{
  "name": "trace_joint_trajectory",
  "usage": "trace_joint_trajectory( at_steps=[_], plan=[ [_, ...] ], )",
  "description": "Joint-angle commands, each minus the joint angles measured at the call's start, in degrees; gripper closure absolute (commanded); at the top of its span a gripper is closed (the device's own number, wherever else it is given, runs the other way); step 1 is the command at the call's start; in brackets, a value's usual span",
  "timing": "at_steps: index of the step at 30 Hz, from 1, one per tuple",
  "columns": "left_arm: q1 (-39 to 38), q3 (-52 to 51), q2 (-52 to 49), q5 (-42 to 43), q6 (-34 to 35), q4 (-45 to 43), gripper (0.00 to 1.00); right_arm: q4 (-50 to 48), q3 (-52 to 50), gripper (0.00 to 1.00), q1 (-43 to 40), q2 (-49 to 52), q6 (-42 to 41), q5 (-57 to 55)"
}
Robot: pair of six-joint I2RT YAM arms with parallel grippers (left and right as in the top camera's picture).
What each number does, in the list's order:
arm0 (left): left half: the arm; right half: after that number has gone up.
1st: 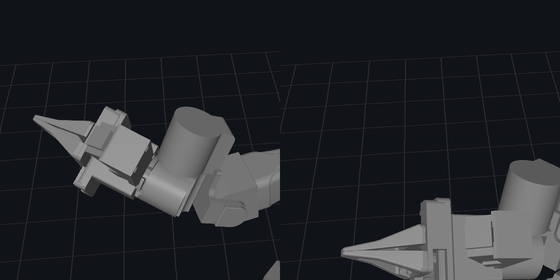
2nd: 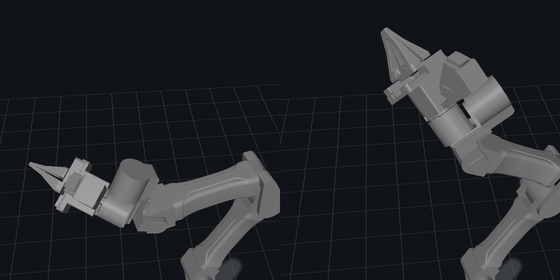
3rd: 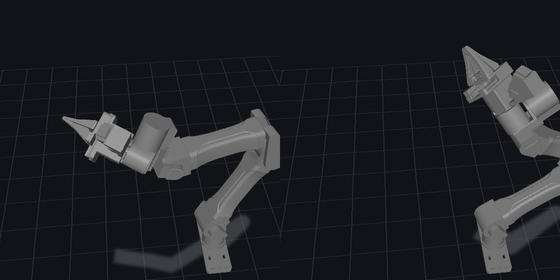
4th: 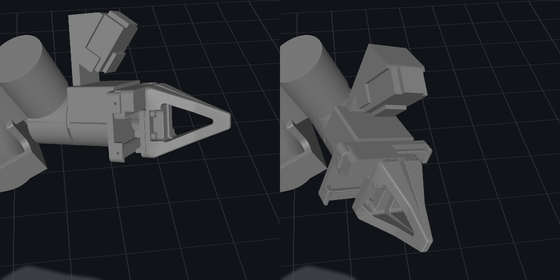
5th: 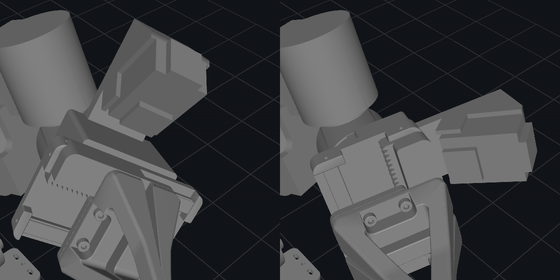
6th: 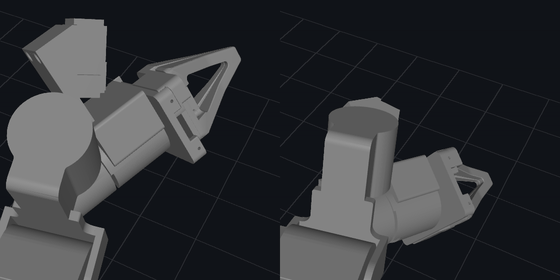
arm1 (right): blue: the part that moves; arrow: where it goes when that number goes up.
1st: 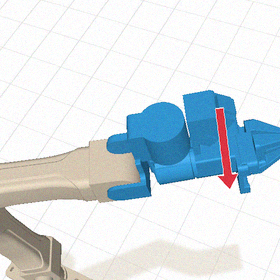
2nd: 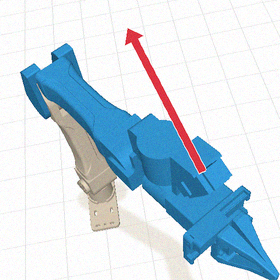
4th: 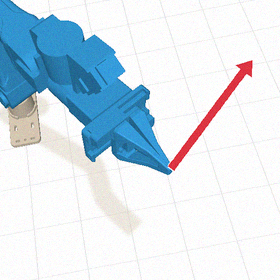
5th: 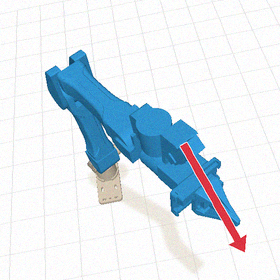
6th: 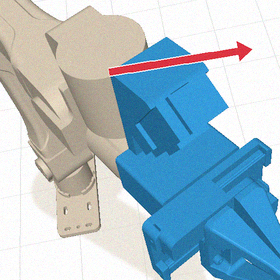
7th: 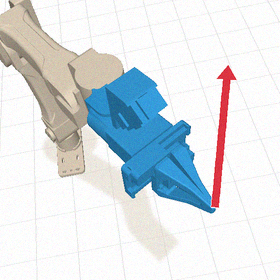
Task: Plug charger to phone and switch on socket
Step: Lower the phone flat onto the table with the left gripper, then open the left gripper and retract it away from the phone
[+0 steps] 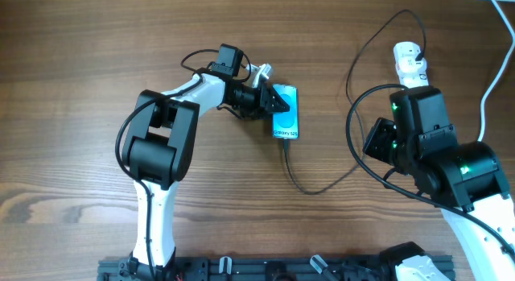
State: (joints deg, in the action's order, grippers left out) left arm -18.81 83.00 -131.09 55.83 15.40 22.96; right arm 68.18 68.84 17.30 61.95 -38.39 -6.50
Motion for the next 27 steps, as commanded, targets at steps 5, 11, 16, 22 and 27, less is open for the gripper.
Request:
trace_joint_trajectory(
  at_steps=[5,11,16,22,27],
  plan=[
    [1.8,-1.1,-3.5,-9.5,1.8,5.0,0.60,0.9,0.8,0.82,-0.2,0.2,-0.6,-1.2],
    [3.6,-1.1,-2.6,-12.0,2.3,5.2,0.56,2.2,0.8,0.82,-0.2,0.2,-0.5,-1.2],
    [7.9,-0.4,1.5,-14.2,2.2,9.5,0.40,3.0,0.8,0.85,-0.2,0.2,-0.5,-1.2],
    [13.4,2.7,13.7,-22.8,-4.8,23.7,0.01,4.3,0.8,0.85,-0.2,0.2,1.4,-2.1],
    [15.7,5.3,28.5,-36.2,-6.3,32.3,0.00,2.5,0.8,0.84,-0.2,0.1,1.3,-6.1]
  ],
)
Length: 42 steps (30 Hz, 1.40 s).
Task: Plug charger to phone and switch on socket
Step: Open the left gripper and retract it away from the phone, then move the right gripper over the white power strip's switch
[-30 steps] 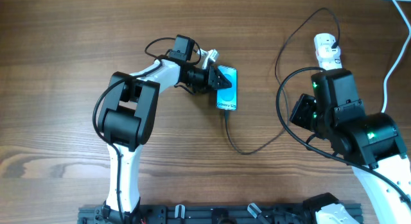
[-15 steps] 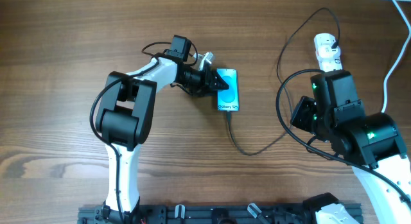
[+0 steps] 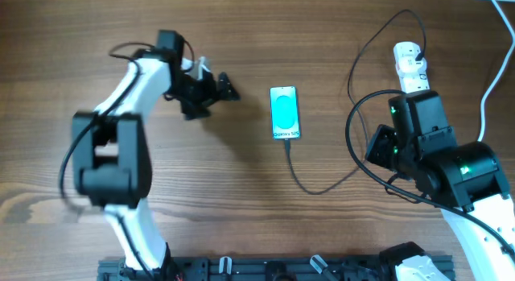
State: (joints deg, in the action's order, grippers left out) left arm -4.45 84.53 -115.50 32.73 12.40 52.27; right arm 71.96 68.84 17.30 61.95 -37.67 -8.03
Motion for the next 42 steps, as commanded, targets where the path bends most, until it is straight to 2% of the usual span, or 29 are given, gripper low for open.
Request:
trace_joint_trajectory(
  at_steps=[1,5,9,14,17,19,23,26,30,33,37,42],
  plan=[
    [1.7,3.8,16.8,-15.2,-3.2,3.8,0.00,-2.1,0.8,0.83,-0.2,0.1,0.6,-5.6],
    [2.0,3.8,33.8,-19.9,-3.2,5.1,0.00,-5.3,1.1,0.77,-0.2,-1.1,0.6,-7.8],
    [1.9,3.8,48.5,-21.3,-3.2,6.5,0.00,-7.4,3.7,0.66,-0.2,-3.9,2.0,-9.7],
    [1.9,3.8,64.7,-27.9,-3.2,15.1,0.00,-11.0,9.2,0.51,-0.2,-8.2,8.8,-10.8],
    [1.9,3.5,71.7,-29.0,-3.2,20.3,0.00,-13.0,9.9,0.50,-0.2,-10.9,9.7,-11.5],
    [2.0,3.4,76.5,-29.0,-3.2,23.4,0.00,-12.9,9.9,0.59,-0.2,-12.1,9.7,-12.9],
    [2.0,3.4,85.8,-30.7,-3.1,28.5,0.00,-9.9,9.8,0.96,-0.2,-12.0,8.7,-14.1],
    [2.0,3.4,92.0,-31.3,-3.0,32.0,0.00,-6.6,9.8,0.96,-0.2,-10.4,3.8,-16.3],
    [2.0,3.5,97.6,-31.3,-3.0,36.4,0.00,-5.1,8.2,0.96,-0.4,-5.4,-5.7,-25.2],
    [2.0,3.5,98.2,-31.4,-3.0,38.3,0.00,-6.1,8.0,0.96,-3.3,0.0,-10.4,-24.1],
    [2.0,2.9,98.2,-32.2,-3.0,38.7,0.00,-11.5,8.0,0.96,-11.2,9.2,-10.1,-22.0],
    [2.0,2.7,98.2,-33.8,-3.0,39.5,0.00,-20.8,8.0,0.95,-22.8,20.7,-3.7,-16.2]
  ],
)
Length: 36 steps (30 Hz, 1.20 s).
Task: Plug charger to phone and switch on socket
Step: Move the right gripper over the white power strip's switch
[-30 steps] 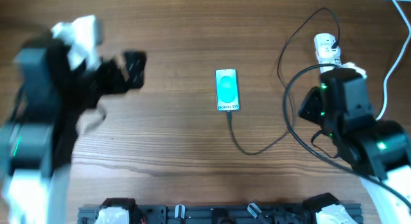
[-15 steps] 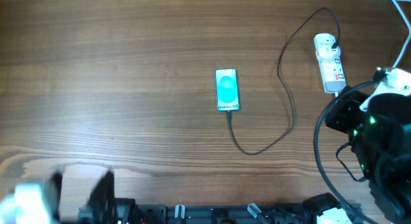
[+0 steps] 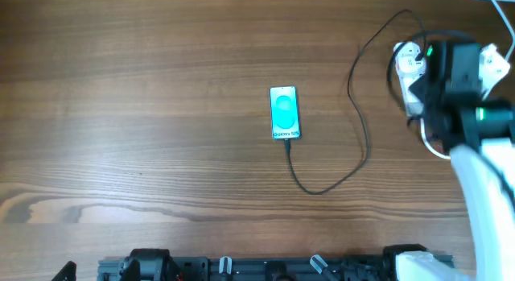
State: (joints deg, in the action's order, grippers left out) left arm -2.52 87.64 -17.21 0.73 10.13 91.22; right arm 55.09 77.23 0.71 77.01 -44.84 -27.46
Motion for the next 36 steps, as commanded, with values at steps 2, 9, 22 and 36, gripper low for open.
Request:
trace_joint_trajectory(
  at_steps=[2,9,22,36],
  plan=[
    [0.1,-0.4,-0.1,-3.2,-0.7,2.1,0.00,-9.9,-0.4,0.96,-10.1,11.2,8.1,6.1],
    [0.1,-0.3,-0.1,-2.8,-0.7,1.6,0.00,-24.4,-0.4,0.96,-12.5,27.5,13.0,10.4],
    [0.1,-0.4,-0.1,-2.8,-0.7,1.6,0.00,-36.4,-0.4,0.96,-12.5,38.5,13.1,12.3],
    [0.1,-0.4,-0.1,-2.8,-0.7,1.6,0.00,-37.5,-0.4,0.96,-12.5,41.9,11.8,14.9]
  ],
)
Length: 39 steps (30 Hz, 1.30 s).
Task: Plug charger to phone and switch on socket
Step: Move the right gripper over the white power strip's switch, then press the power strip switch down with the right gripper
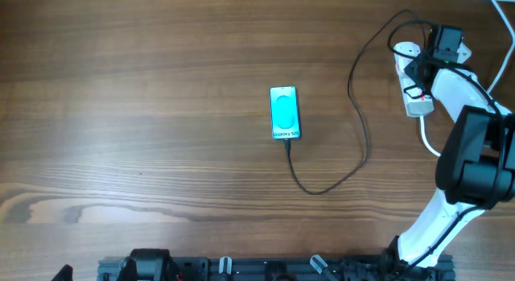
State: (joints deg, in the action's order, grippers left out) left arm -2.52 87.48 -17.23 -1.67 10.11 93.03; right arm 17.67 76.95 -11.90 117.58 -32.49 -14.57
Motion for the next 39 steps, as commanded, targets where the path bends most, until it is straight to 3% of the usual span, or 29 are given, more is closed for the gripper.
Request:
trace_joint_trajectory(
  at_steps=[1,22,30,39],
  plan=[
    [0.1,-0.2,-0.1,-0.4,-0.7,-0.2,0.00,-0.2,-0.1,0.95,0.2,1.4,-0.5,2.1],
    [0.1,-0.2,-0.1,-0.3,-0.7,-0.2,0.00,1.5,-0.3,0.96,0.4,3.1,3.6,6.1],
    [0.1,-0.2,-0.1,-0.4,-0.7,-0.2,0.00,4.9,0.4,0.96,0.3,-2.3,4.0,-4.2],
    [0.1,-0.2,-0.1,-0.4,-0.7,-0.2,0.00,1.0,0.4,0.96,-0.1,-2.7,4.0,-2.3]
  ],
)
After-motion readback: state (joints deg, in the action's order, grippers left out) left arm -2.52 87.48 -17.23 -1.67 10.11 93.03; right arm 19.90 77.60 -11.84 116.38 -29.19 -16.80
